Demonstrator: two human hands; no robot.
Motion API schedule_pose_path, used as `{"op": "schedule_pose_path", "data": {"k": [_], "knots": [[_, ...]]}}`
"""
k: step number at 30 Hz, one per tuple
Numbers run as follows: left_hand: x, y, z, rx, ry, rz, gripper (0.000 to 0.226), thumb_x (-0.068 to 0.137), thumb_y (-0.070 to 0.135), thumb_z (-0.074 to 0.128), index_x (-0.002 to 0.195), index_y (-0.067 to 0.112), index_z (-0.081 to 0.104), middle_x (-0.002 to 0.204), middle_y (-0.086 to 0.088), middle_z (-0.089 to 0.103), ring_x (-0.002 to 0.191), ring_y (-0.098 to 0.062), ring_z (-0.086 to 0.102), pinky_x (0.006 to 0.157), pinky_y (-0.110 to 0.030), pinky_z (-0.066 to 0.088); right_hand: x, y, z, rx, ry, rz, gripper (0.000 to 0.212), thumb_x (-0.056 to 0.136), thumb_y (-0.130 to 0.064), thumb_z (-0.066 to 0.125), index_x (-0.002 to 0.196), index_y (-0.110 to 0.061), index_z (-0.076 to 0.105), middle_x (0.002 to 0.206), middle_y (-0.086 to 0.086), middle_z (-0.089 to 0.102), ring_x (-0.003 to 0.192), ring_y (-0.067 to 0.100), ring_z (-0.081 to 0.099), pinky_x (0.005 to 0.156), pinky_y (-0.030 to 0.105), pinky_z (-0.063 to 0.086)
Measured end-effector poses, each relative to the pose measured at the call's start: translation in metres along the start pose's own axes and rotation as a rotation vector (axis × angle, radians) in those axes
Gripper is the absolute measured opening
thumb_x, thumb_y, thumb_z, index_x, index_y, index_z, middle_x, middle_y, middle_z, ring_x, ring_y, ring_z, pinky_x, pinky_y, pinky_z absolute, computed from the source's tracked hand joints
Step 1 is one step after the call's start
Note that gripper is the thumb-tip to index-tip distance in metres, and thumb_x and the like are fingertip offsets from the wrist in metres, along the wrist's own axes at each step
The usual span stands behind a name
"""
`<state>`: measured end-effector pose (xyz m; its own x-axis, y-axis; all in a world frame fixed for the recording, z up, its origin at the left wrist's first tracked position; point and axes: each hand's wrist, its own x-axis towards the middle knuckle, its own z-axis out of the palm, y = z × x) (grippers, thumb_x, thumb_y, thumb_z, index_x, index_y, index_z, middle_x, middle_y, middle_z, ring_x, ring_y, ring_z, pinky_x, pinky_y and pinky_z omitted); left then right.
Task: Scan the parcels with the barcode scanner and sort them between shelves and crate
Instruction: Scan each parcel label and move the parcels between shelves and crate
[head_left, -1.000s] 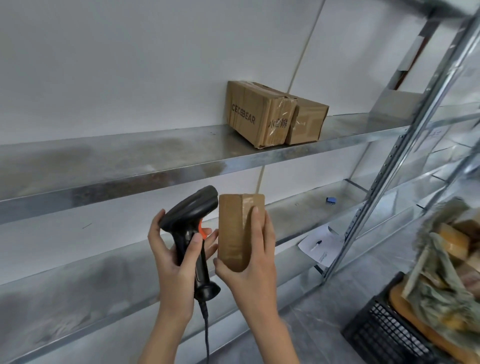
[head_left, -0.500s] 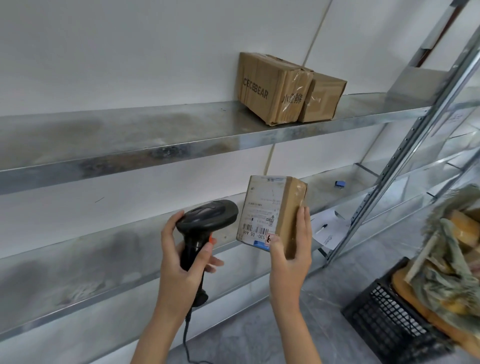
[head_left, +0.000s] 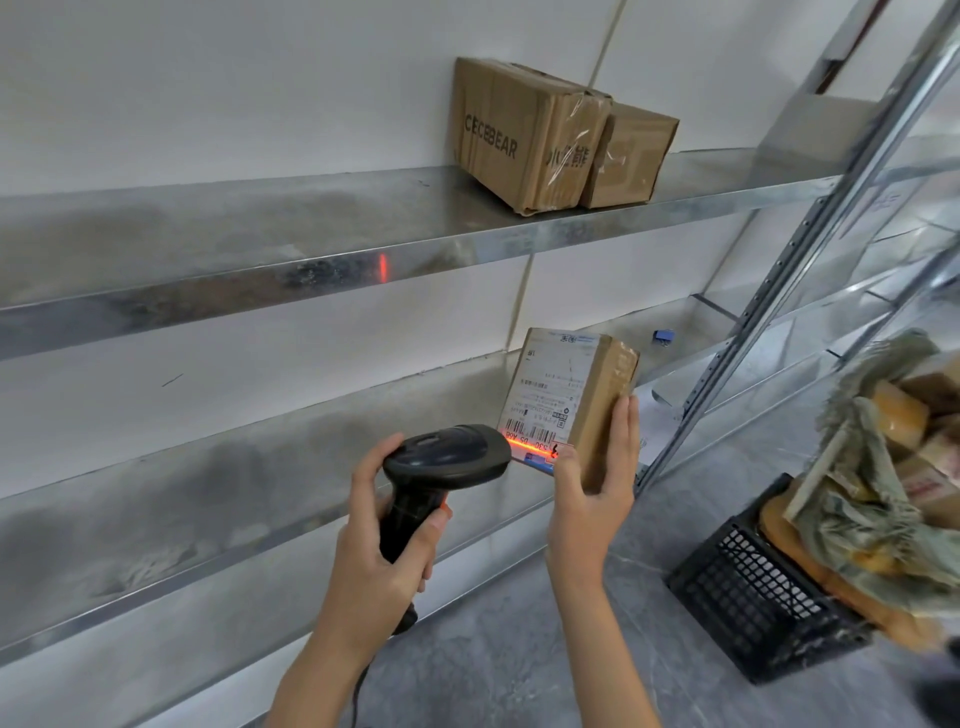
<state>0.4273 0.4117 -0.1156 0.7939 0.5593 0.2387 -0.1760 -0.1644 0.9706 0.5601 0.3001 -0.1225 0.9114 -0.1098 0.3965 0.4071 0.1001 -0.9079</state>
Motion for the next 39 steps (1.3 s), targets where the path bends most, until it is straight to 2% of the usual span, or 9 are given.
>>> {"op": "schedule_pose_path", "data": {"k": [7,12,16,20,23,26,29,34,39], "knots": [[0.003,0.000,-0.001,0.014,-0.009,-0.007,0.065,0.082,0.022,0.062,0.126,0.065,0.040,0.088,-0.002,0.070,0.052,-0.021,0.050,0.051,-0.035,0.049,0.000,0.003,0.001,-0.004,-0.001,-0.019,0.074,0.077,-0.032,0.051,0.150,-0.022,0.040,0.160,-0.008,0.031,0.143,-0.008,0.028,0.102,0.002,0.031],[0.006,-0.001,-0.005,0.009,0.016,-0.007,0.065,0.082,0.022,0.063,0.127,0.063,0.040,0.083,-0.009,0.066,0.051,-0.021,0.049,0.050,-0.037,0.049,0.001,0.007,0.003,-0.009,-0.001,-0.017,0.074,0.079,-0.028,0.054,0.151,-0.020,0.040,0.160,-0.009,0.031,0.143,-0.007,0.028,0.102,0.003,0.032],[0.010,-0.004,-0.008,0.009,0.023,-0.014,0.065,0.083,0.022,0.064,0.128,0.062,0.041,0.081,-0.010,0.065,0.051,-0.022,0.049,0.051,-0.037,0.049,0.003,0.011,0.004,-0.020,0.006,-0.003,0.072,0.081,-0.010,0.055,0.151,-0.021,0.039,0.160,-0.010,0.031,0.142,-0.009,0.028,0.100,0.003,0.033],[0.012,-0.006,-0.012,0.022,0.023,-0.012,0.066,0.092,0.012,0.067,0.128,0.060,0.040,0.080,-0.009,0.065,0.051,-0.020,0.050,0.053,-0.033,0.050,0.006,0.013,0.007,-0.037,0.009,0.002,0.072,0.081,-0.011,0.054,0.151,-0.026,0.040,0.160,-0.013,0.031,0.144,-0.006,0.027,0.101,0.003,0.032],[0.014,-0.008,-0.013,0.010,0.035,-0.021,0.064,0.083,0.022,0.064,0.132,0.056,0.039,0.080,-0.010,0.064,0.051,-0.020,0.049,0.052,-0.033,0.049,0.007,0.016,0.008,-0.044,0.004,0.007,0.072,0.082,-0.014,0.055,0.150,-0.028,0.040,0.160,-0.014,0.030,0.144,-0.006,0.027,0.103,0.004,0.032],[0.015,-0.009,-0.013,0.004,0.048,-0.015,0.064,0.083,0.023,0.064,0.132,0.056,0.039,0.081,-0.013,0.064,0.051,-0.021,0.049,0.052,-0.035,0.049,0.006,0.015,0.010,-0.039,-0.011,0.007,0.072,0.081,-0.025,0.056,0.151,-0.028,0.040,0.160,-0.015,0.031,0.144,-0.005,0.027,0.105,0.005,0.031],[0.018,-0.006,-0.011,-0.008,0.069,-0.001,0.062,0.087,0.024,0.068,0.132,0.056,0.040,0.081,-0.016,0.063,0.052,-0.024,0.049,0.054,-0.041,0.048,0.004,0.015,0.013,-0.047,-0.020,0.002,0.072,0.081,-0.017,0.056,0.151,-0.022,0.041,0.160,-0.012,0.032,0.143,-0.007,0.028,0.104,0.003,0.030],[0.024,-0.001,-0.005,0.003,0.086,0.036,0.070,0.093,0.006,0.064,0.127,0.062,0.040,0.085,-0.012,0.064,0.054,-0.025,0.050,0.052,-0.041,0.049,-0.002,0.012,0.019,-0.033,-0.064,-0.006,0.072,0.081,-0.011,0.056,0.151,-0.022,0.040,0.159,-0.013,0.032,0.142,-0.008,0.028,0.101,0.003,0.032],[0.030,-0.002,0.000,0.015,0.113,0.056,0.072,0.094,0.003,0.064,0.130,0.060,0.038,0.083,-0.009,0.064,0.052,-0.024,0.049,0.052,-0.043,0.049,-0.006,0.010,0.022,-0.046,-0.098,-0.036,0.073,0.080,-0.016,0.057,0.151,-0.019,0.041,0.160,-0.011,0.032,0.144,-0.005,0.028,0.104,0.005,0.030]]}}
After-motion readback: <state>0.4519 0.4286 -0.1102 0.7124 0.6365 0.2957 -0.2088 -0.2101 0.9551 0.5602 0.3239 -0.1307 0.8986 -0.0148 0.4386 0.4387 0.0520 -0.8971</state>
